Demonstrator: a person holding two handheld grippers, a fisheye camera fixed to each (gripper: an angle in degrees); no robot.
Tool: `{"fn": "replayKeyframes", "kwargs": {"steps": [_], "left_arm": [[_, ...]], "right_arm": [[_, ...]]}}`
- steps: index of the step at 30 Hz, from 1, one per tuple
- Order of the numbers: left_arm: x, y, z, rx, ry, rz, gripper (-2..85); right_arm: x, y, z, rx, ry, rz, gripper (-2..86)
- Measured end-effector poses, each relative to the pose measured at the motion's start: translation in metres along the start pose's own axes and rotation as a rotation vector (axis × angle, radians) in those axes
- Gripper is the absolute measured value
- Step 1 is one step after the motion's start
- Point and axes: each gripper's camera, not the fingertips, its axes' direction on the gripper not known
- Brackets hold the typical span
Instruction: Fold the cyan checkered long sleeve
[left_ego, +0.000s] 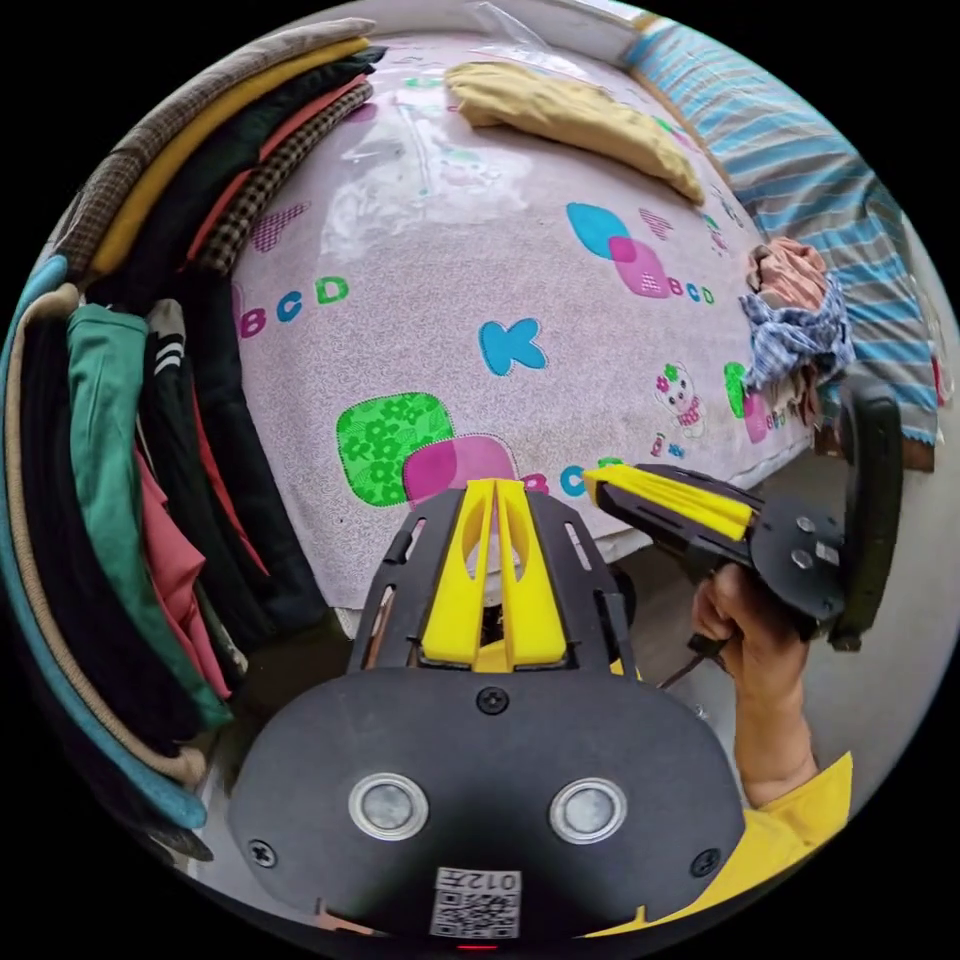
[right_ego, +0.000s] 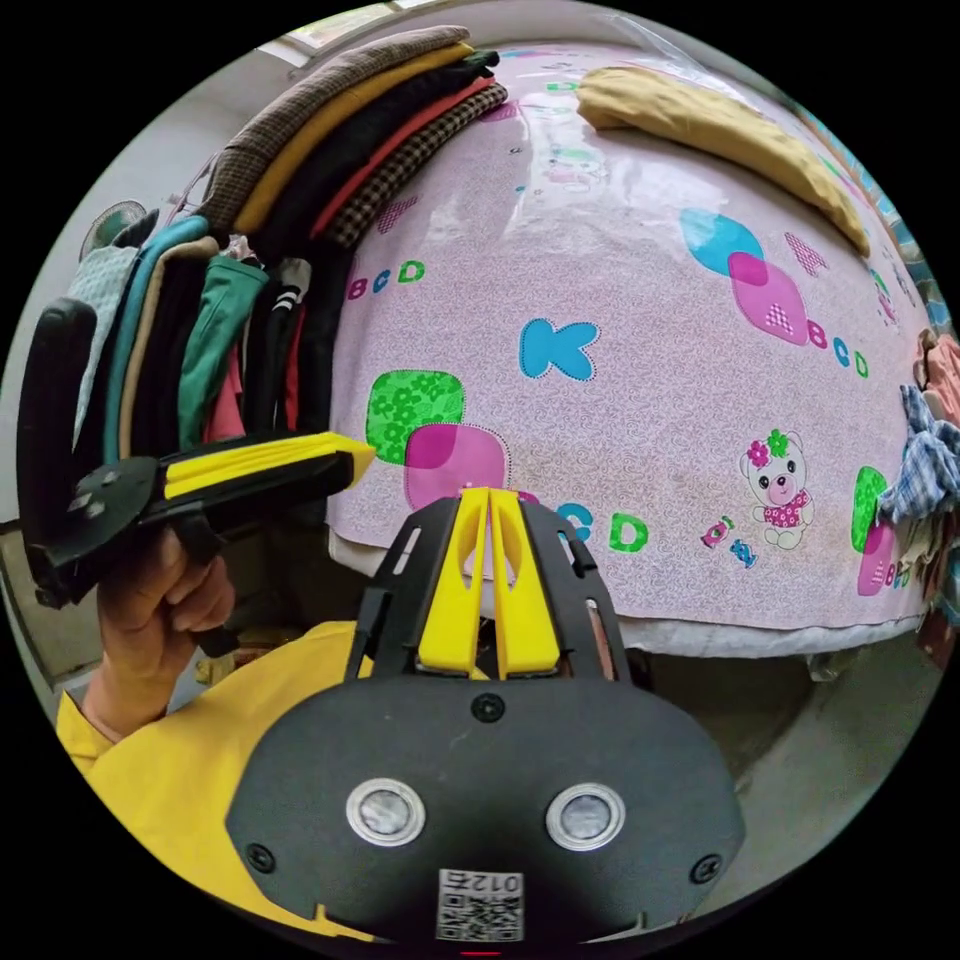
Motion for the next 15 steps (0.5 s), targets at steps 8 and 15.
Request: {"fn": "replayKeyframes", "kwargs": {"steps": [8,15], "left_arm": [[-0.007,-0.119,0.095,-0.154,-0.247,0.001,0.0],[-0.006,-0.165,0.196,-0.334,-0.223,0.114,0.1]], "right_arm": [[0.044,-0.022,0.014,-0.038,0.323,0.159,1.8],[0.077,-0.029,0.065,-0.208,0.353,0.207,1.8]]}}
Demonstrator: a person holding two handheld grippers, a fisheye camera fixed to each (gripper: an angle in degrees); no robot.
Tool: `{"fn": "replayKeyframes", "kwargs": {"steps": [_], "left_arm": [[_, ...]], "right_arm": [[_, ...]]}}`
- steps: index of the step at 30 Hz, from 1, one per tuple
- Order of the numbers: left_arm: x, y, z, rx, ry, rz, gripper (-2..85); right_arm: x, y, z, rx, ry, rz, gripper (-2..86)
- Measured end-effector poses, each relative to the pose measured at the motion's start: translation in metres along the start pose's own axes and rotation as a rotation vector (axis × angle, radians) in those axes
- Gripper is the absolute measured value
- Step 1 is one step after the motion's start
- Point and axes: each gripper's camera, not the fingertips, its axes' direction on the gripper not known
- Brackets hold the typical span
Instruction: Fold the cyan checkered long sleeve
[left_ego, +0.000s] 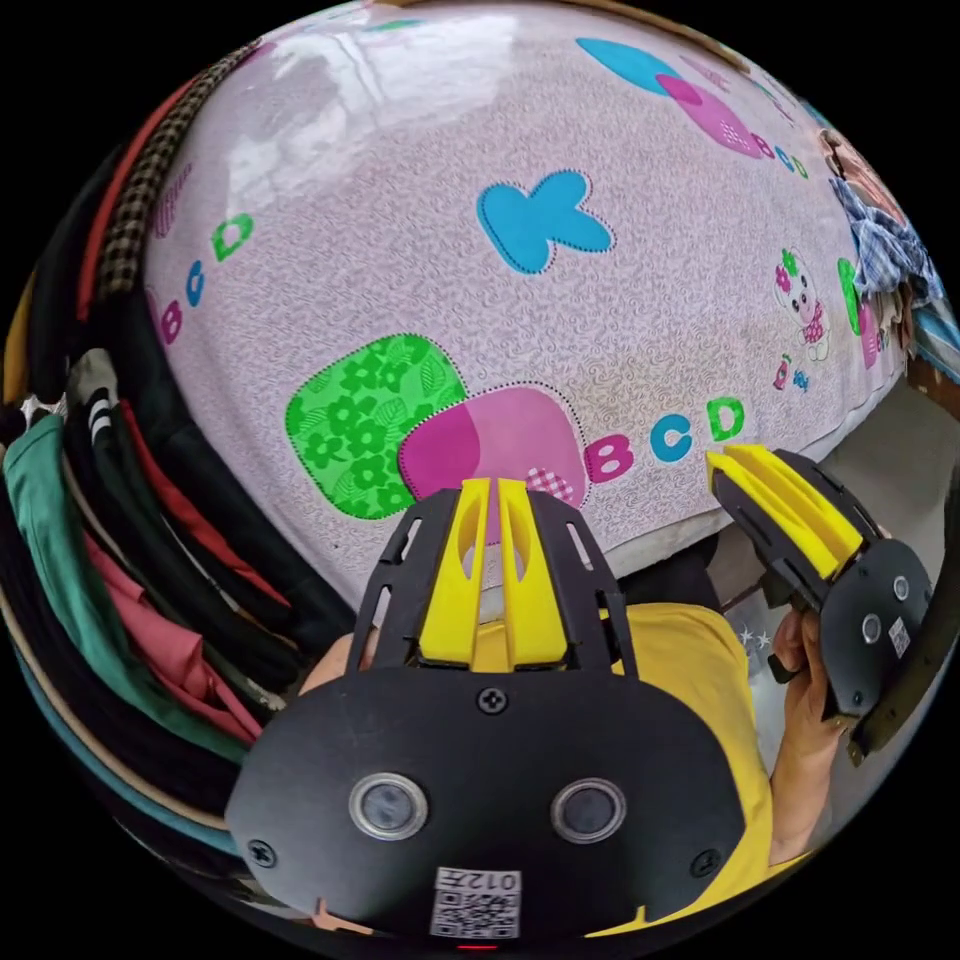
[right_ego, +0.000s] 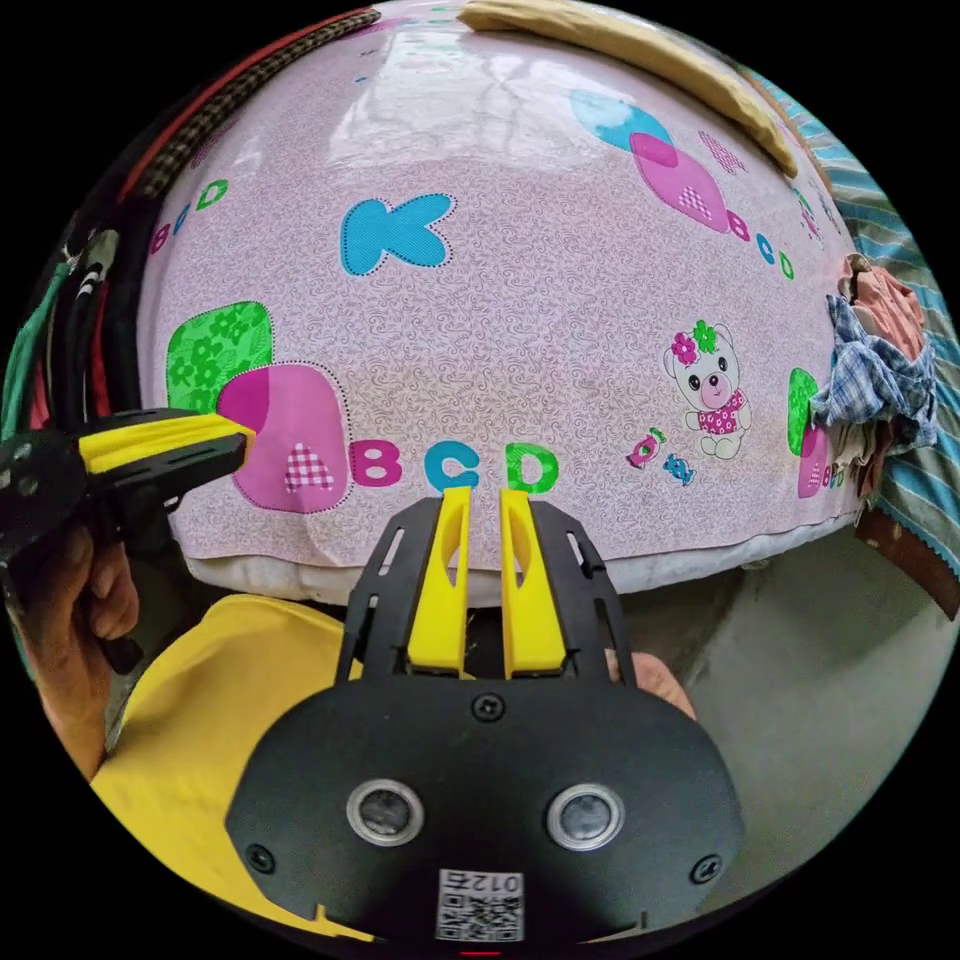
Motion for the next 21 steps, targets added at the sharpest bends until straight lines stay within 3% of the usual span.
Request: {"fn": "replayKeyframes", "kwargs": {"steps": [4,7,12,16,21], "left_arm": [[0.005,-0.036,0.021,-0.001,0.061,-0.050,0.0],[0.005,-0.063,0.035,-0.038,0.094,-0.111,0.1],[0.018,-0.080,0.043,-0.057,-0.009,-0.202,0.3],[0.023,-0.080,0.056,-0.033,0.110,-0.273,0.3],[0.024,-0.080,0.063,-0.046,0.099,-0.342,0.3]], "right_arm": [[0.000,-0.015,-0.002,0.044,-0.117,-0.063,1.8],[0.001,-0.032,0.010,0.001,-0.115,-0.106,1.8],[0.006,-0.045,0.024,-0.033,-0.099,-0.246,1.8],[0.002,-0.051,0.027,-0.045,-0.098,-0.391,1.4],[-0.009,-0.061,0.031,-0.107,-0.088,-0.456,1.1]]}}
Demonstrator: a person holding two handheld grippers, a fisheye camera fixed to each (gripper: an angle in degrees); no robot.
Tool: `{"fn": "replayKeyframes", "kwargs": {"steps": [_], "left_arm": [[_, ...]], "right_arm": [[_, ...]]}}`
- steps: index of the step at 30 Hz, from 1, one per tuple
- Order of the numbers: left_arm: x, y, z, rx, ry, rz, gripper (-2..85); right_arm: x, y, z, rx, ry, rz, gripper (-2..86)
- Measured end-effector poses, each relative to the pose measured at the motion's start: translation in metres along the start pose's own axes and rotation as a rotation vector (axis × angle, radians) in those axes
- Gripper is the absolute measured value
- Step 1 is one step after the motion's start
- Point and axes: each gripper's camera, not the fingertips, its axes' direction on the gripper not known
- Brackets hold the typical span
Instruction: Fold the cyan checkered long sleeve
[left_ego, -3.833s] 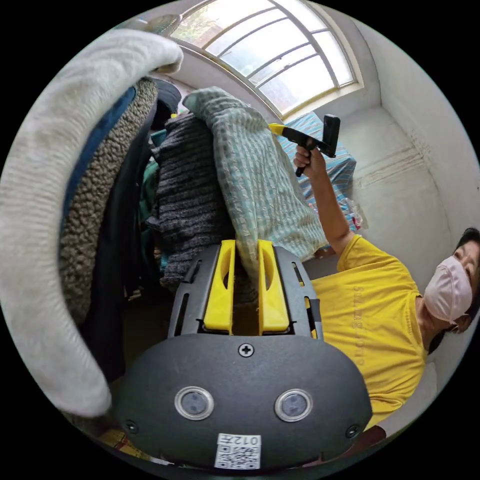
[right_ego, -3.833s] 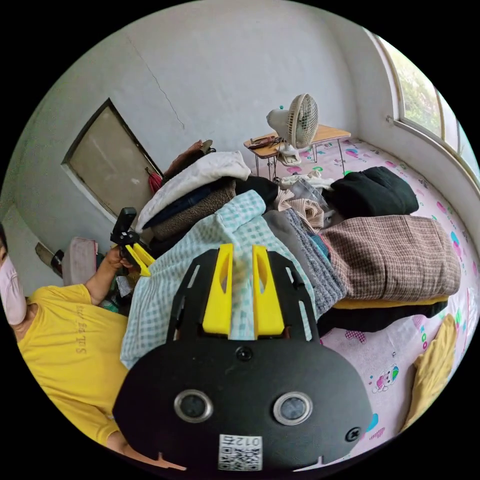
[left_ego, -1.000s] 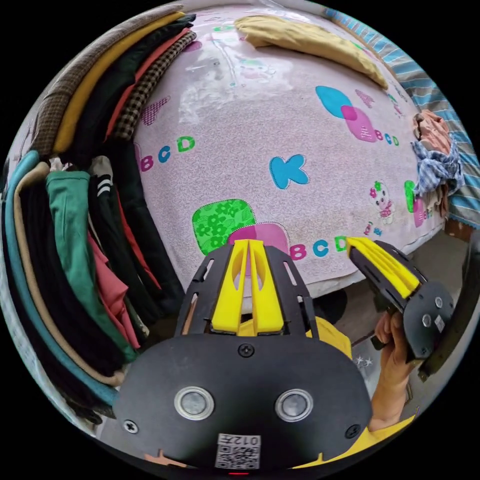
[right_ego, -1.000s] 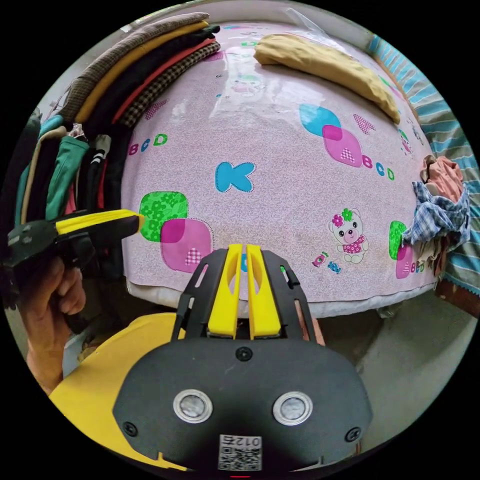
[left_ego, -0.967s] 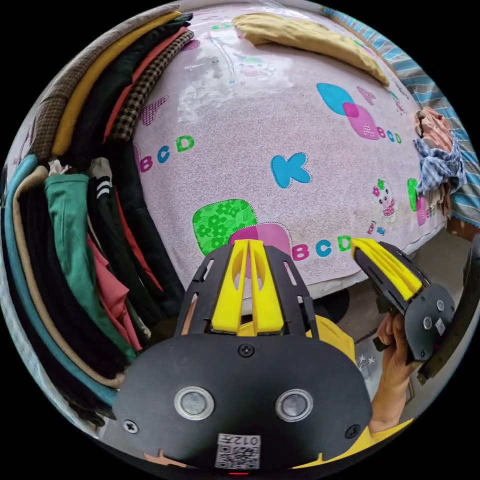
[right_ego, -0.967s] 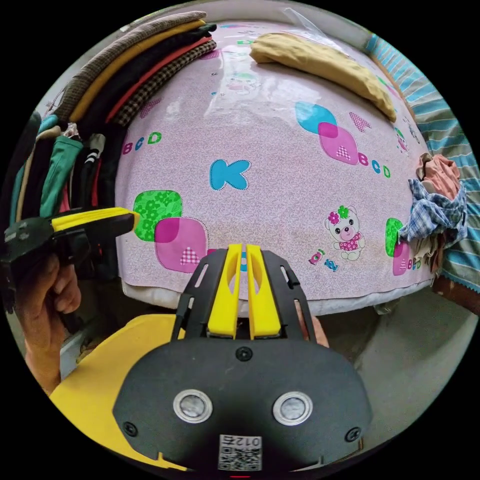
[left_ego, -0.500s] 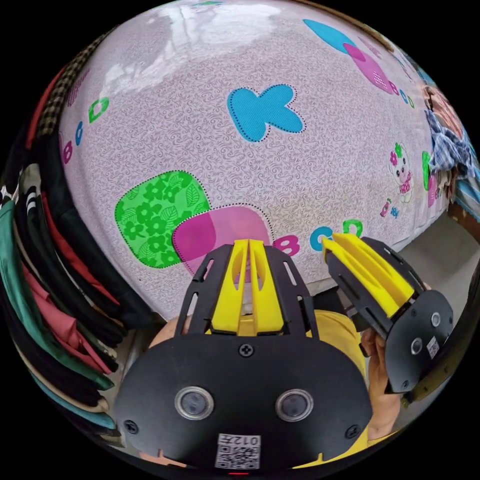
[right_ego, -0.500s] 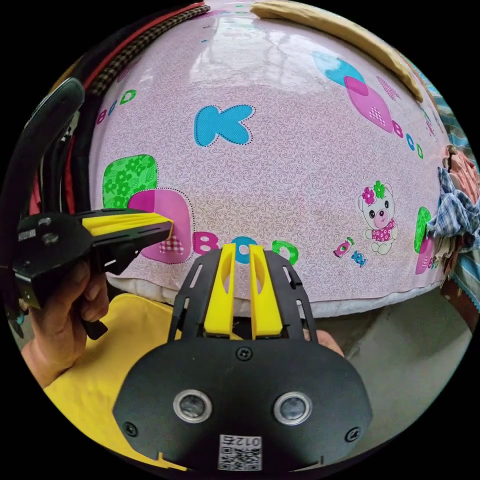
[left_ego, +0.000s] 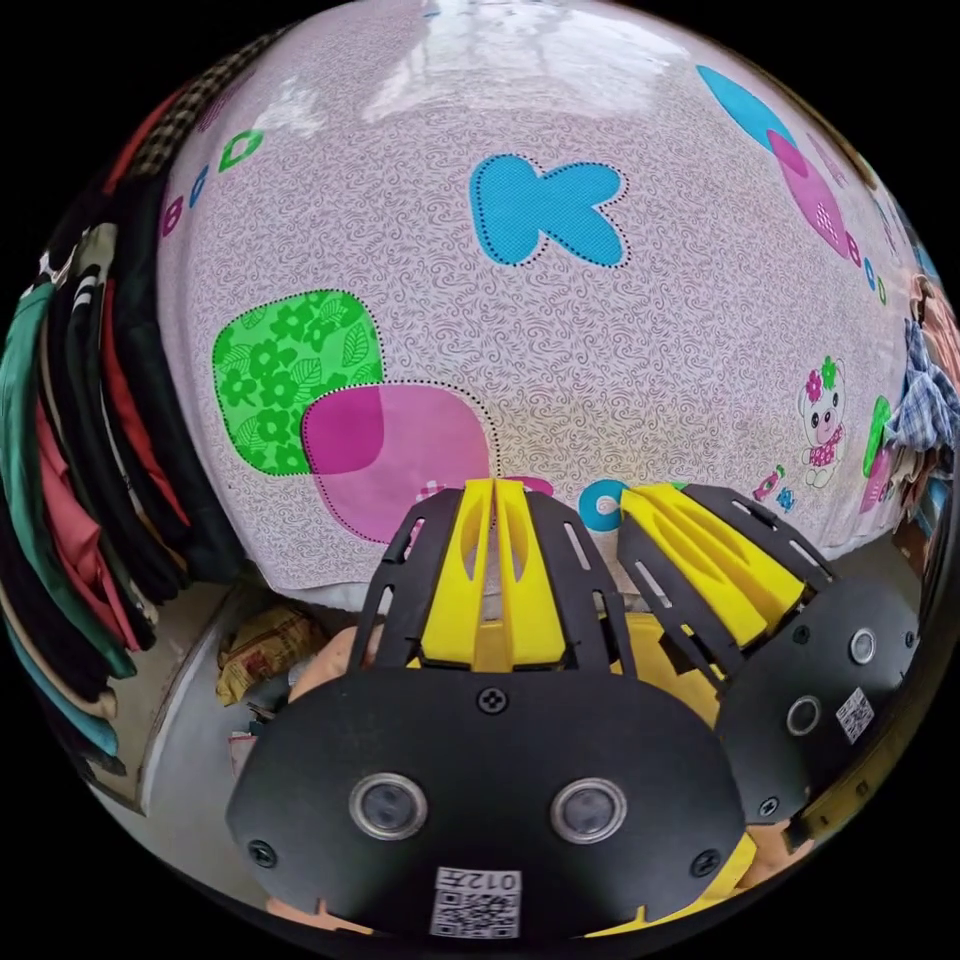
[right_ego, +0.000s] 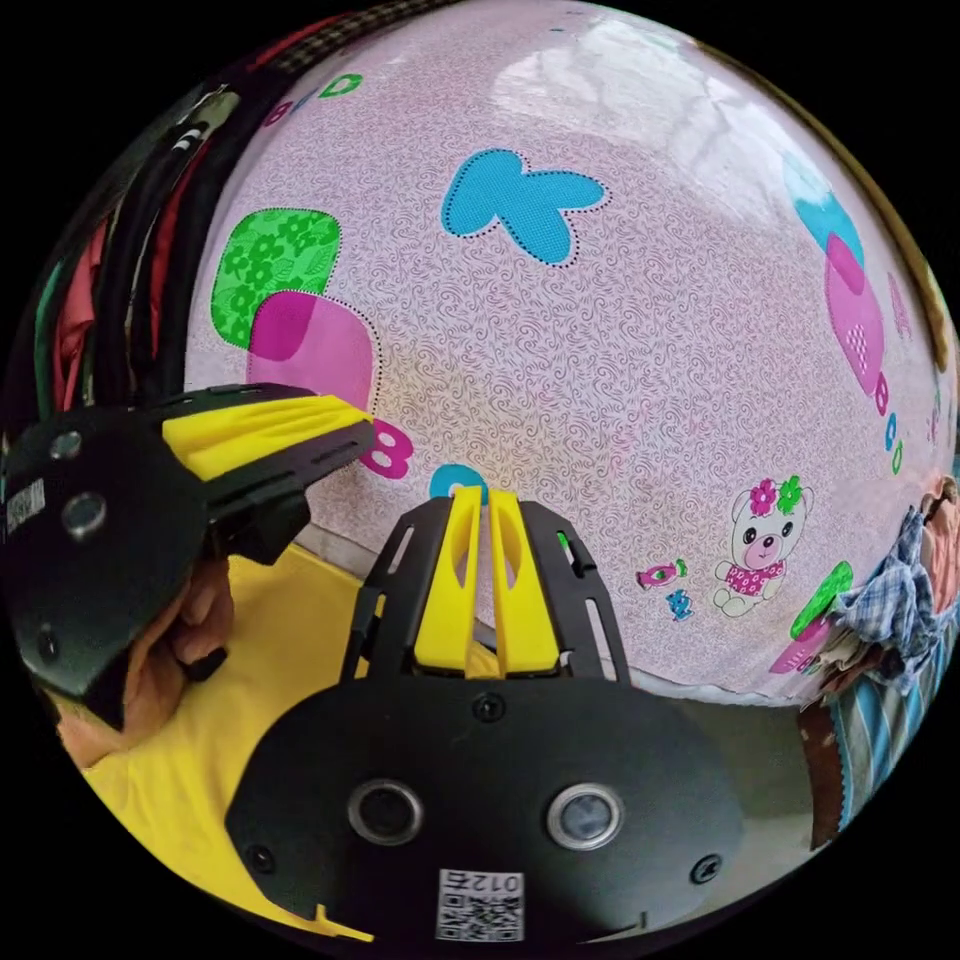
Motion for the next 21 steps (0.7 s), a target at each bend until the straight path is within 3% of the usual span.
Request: {"fn": "replayKeyframes", "kwargs": {"steps": [4,10,16,19,21], "left_arm": [[-0.005,0.012,0.005,0.027,0.014,-0.019,0.1],[-0.023,0.028,0.012,0.012,0.113,-0.027,-0.1],[-0.026,0.052,0.008,0.004,0.025,0.080,-0.2],[-0.048,0.072,-0.016,0.096,-0.135,0.010,-0.2],[-0.068,0.093,-0.041,0.176,-0.157,-0.015,-0.2]], "right_arm": [[-0.029,-0.006,0.005,-0.035,0.137,-0.085,1.2],[-0.024,-0.006,0.007,-0.019,0.012,-0.073,1.0],[-0.061,-0.005,0.013,-0.031,0.118,-0.100,0.6],[-0.073,-0.002,-0.010,0.100,0.073,-0.065,0.3],[-0.089,-0.003,-0.033,0.173,0.177,-0.031,0.2]]}}
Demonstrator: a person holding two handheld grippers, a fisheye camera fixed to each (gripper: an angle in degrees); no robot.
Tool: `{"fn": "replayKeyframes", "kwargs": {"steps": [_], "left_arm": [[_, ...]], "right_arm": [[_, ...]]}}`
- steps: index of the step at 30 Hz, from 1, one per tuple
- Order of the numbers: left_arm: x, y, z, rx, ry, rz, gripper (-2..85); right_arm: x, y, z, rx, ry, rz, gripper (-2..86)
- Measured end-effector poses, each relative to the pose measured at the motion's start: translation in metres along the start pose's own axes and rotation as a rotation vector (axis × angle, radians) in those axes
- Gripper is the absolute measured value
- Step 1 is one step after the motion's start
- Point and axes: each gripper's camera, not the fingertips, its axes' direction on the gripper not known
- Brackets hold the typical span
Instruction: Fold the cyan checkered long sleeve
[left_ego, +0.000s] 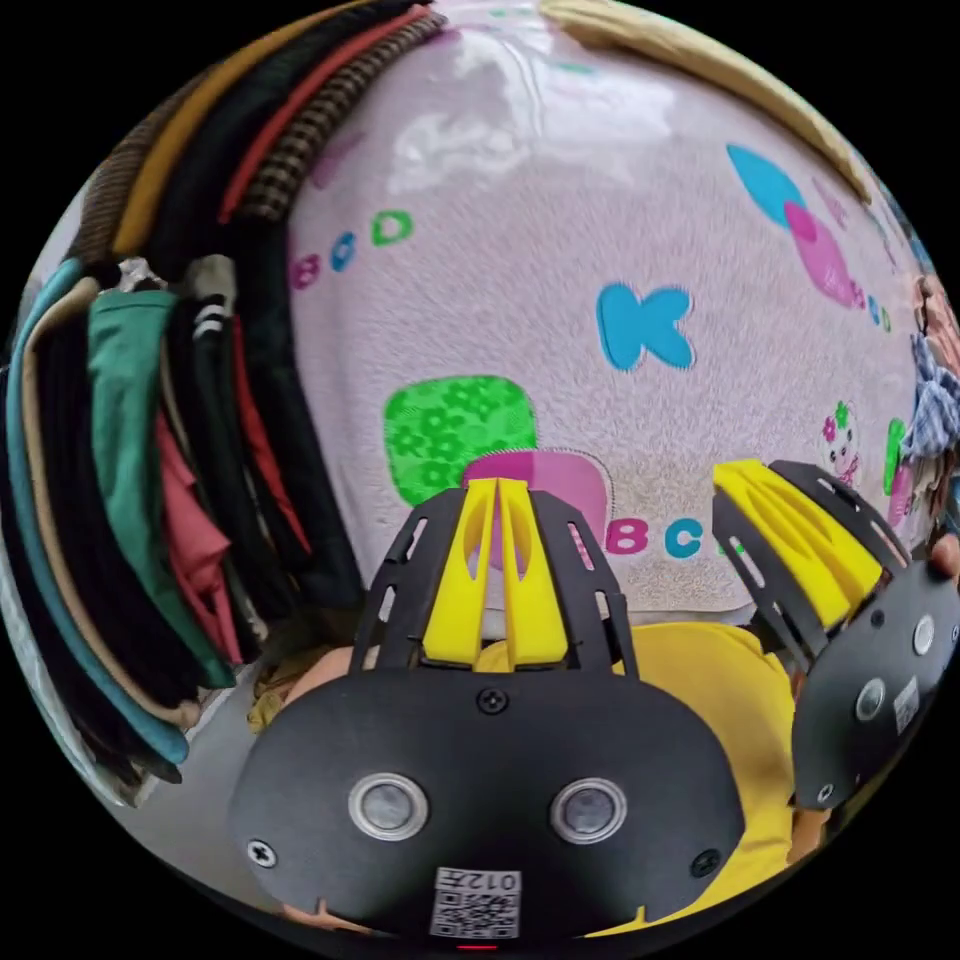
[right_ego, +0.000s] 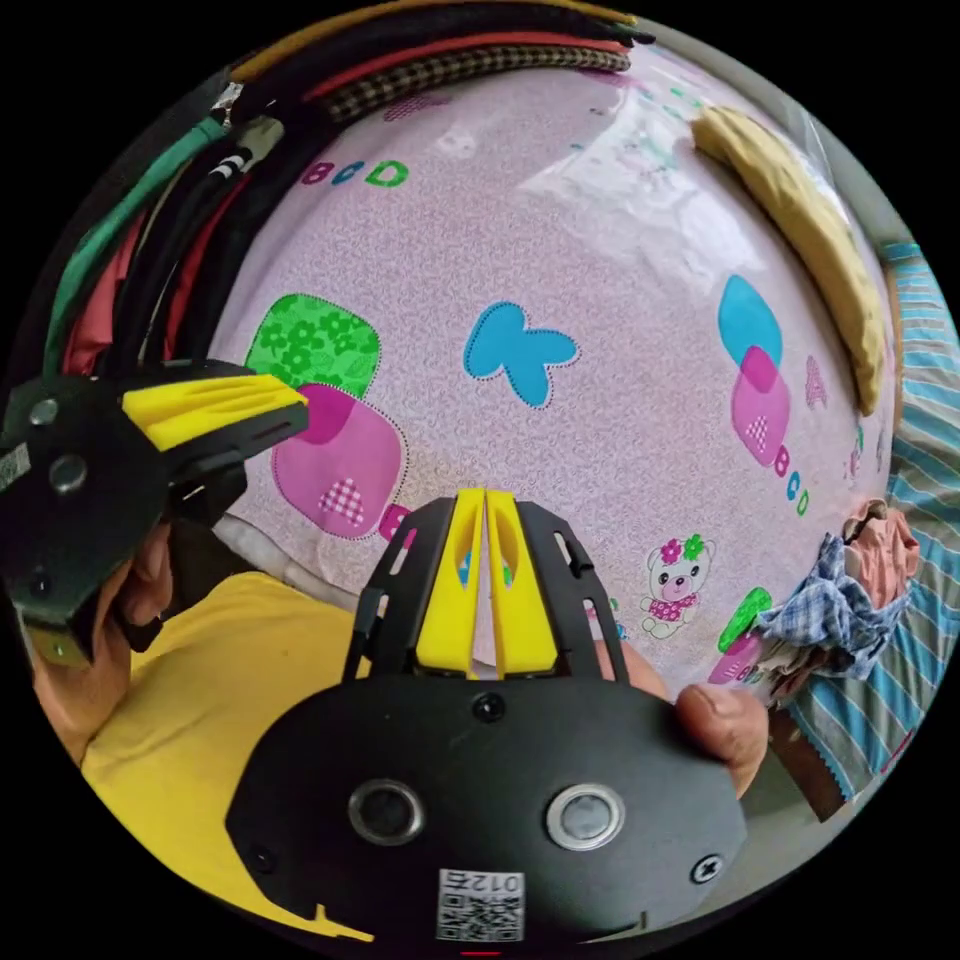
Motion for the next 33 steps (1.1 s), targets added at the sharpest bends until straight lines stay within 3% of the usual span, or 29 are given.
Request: {"fn": "replayKeyframes", "kwargs": {"steps": [3,8,13,20,25,29,33], "left_arm": [[-0.056,0.039,-0.057,0.172,0.061,-0.108,-0.1],[-0.162,0.157,-0.176,0.504,0.153,-0.303,-0.2],[-0.237,0.270,-0.219,0.610,0.085,-0.487,-0.2],[-0.299,0.331,-0.168,0.429,0.071,-0.630,-0.2],[-0.311,0.336,-0.156,0.424,0.135,-0.643,-0.2],[-0.322,0.339,-0.146,0.424,0.186,-0.628,-0.2],[-0.334,0.344,-0.141,0.449,0.247,-0.637,-0.1]], "right_arm": [[-0.030,-0.010,-0.052,0.094,0.088,-0.040,0.1],[-0.098,0.007,-0.183,0.504,-0.121,-0.342,0.0],[-0.167,0.023,-0.273,0.746,-0.301,-0.590,0.0],[-0.298,0.011,-0.290,0.728,-0.226,-0.797,0.1],[-0.349,-0.016,-0.245,0.468,-0.042,-0.749,0.2],[-0.360,-0.006,-0.233,0.524,0.015,-0.717,0.3],[-0.351,-0.007,-0.230,0.522,-0.093,-0.624,0.2]]}}
